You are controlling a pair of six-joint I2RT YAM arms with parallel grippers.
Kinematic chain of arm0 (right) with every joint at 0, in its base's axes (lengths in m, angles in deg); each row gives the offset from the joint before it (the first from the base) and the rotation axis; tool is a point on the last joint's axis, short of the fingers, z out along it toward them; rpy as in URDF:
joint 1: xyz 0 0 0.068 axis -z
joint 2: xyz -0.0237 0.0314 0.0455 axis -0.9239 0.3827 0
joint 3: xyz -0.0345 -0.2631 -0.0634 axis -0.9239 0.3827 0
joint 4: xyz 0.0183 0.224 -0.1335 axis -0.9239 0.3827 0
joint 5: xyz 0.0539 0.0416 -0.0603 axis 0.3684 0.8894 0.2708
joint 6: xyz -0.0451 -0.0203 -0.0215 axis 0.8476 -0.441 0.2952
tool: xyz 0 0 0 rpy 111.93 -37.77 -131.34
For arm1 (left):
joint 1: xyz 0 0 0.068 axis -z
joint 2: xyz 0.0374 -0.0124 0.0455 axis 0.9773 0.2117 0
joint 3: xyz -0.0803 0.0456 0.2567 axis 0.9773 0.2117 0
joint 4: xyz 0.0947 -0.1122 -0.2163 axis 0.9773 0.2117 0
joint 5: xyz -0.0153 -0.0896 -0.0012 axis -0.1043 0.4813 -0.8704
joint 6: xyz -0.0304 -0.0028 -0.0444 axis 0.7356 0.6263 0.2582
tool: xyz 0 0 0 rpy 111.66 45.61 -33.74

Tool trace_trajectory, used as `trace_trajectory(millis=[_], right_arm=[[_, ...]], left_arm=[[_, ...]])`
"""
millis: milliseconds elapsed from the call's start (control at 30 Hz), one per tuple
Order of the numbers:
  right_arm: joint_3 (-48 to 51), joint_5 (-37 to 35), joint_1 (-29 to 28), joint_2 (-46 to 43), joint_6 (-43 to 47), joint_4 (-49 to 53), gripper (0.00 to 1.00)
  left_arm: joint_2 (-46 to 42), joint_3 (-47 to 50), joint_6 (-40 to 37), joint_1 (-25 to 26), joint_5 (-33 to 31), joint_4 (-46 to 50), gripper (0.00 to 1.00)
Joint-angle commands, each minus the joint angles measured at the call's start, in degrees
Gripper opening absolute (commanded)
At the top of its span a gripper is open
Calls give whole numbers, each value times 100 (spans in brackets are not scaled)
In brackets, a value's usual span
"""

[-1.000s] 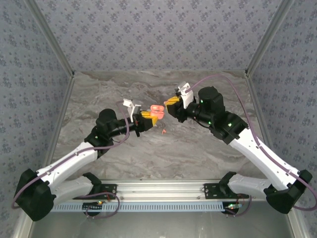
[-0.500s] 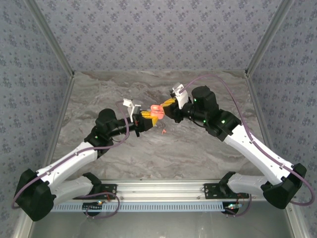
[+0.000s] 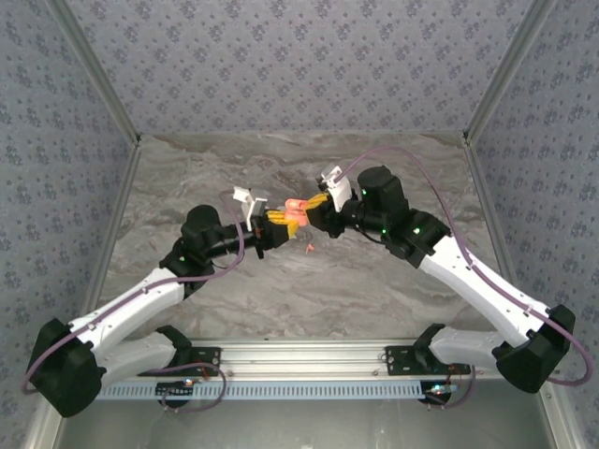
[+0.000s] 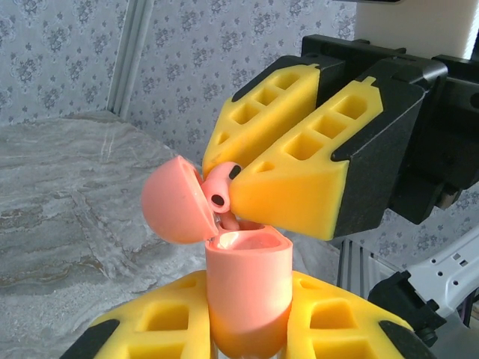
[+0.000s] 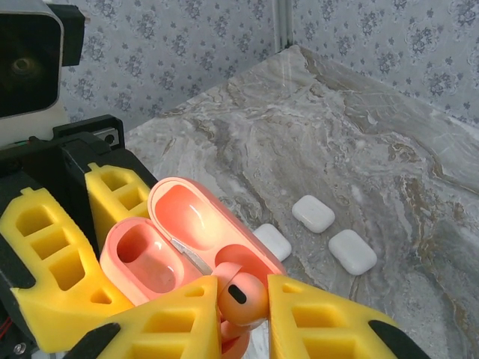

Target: Insert wireless bluetooth earbuds into charging case

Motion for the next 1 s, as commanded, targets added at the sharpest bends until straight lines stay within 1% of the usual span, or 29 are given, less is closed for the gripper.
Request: trace_trajectory(millis=[0, 167, 300, 533, 700, 800, 900, 967], right_arm=[[134, 216, -12, -130, 93, 63, 22], [181, 406, 34, -141, 12, 9, 24], [142, 775, 170, -163, -164, -102, 30], [12, 1240, 461, -375, -569, -425, 52], [-130, 1075, 661, -454, -983, -403, 66], [-137, 991, 797, -525, -1240, -435, 74], [-141, 988, 909, -597, -1478, -439, 77], [-446, 1042, 952, -585, -1622, -393, 77]], left_arm=[[-75, -185, 0, 45, 67, -364, 0], [-65, -182, 10, 45, 80, -391, 0], [-66, -175, 9, 45, 90, -410, 0], [-92, -130, -6, 45, 94, -440, 0], [-169, -22, -47, 45, -27, -650, 0], [-256, 56, -219, 45, -201, -847, 0], [-312, 71, -503, 43, -263, -1031, 0], [-316, 35, -675, 45, -254, -1101, 0]])
